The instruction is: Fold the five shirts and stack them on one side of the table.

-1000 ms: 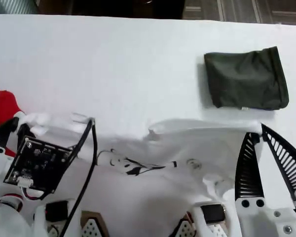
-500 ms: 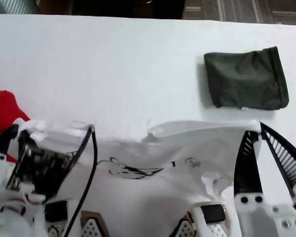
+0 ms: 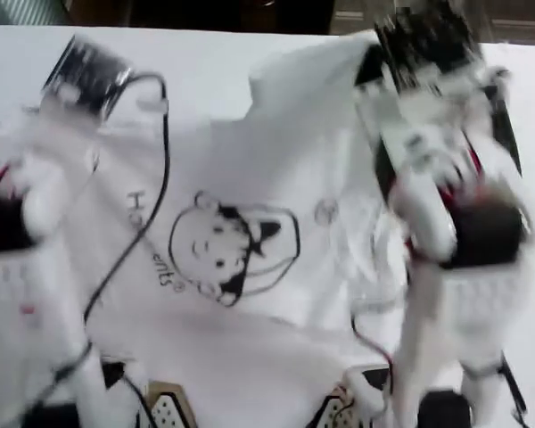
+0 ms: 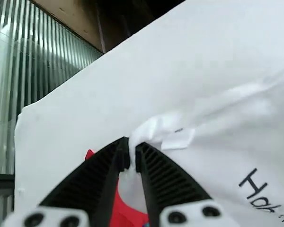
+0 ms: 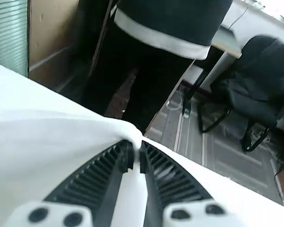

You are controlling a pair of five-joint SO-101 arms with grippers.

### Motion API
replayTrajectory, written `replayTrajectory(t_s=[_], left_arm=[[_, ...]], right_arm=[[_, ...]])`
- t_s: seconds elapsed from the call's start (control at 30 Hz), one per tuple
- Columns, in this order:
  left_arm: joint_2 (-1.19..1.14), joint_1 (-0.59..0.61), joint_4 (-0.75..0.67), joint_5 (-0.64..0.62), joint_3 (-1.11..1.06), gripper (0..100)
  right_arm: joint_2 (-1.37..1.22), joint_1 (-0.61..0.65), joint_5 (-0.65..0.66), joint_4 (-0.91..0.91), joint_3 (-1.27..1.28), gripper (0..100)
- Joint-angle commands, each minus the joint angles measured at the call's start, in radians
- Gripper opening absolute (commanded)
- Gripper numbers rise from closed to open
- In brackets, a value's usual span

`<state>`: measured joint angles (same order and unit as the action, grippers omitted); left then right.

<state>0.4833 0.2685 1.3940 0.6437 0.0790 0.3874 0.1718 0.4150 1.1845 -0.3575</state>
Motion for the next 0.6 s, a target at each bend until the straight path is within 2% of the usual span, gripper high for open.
replayTrajectory(t_s=[0.0, 0.2, 0.57], left_arm=[[-0.233, -0.015, -0.026, -0.009, 0.208, 3], [-0.551, -0.012, 0.011, -0.041, 0.588, 3], [-0.921, -0.014, 0.183, -0.048, 1.171, 3]], right_arm=[[-0.131, -0.007, 0.003, -0.12, 0.002, 1.9], [-0.288, -0.01, 0.003, -0.288, -0.041, 1.9], [-0.501, -0.05, 0.003, -0.289, -0.275, 1.9]])
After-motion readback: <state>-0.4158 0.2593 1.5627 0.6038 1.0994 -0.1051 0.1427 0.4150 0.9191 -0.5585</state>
